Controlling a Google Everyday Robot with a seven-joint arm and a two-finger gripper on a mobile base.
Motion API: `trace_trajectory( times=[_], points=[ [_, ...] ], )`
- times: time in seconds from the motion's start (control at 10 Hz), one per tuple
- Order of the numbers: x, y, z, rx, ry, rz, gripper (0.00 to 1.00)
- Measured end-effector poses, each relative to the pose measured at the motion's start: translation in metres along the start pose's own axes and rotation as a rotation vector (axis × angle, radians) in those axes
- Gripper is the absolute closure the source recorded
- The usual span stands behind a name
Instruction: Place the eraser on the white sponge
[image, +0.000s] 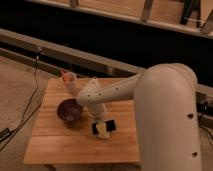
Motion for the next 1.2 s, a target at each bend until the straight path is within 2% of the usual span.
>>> trace_trajectory(
  times=[0.3,0.6,0.8,1.0,1.2],
  points=[
    [0.006,0.0,-0.006,0.005,-0.006,0.005,0.2],
    [0.022,-0.003,-0.019,0.015,-0.022,0.03,0.2],
    [0.036,-0.008,-0.034,0.028,-0.07,0.059,0.2],
    [0.054,-0.012,-0.053,0.045,-0.157,0.1,0.2],
    [0.066,-0.013,-0.066,0.051,-0.215,0.118,0.2]
  ],
)
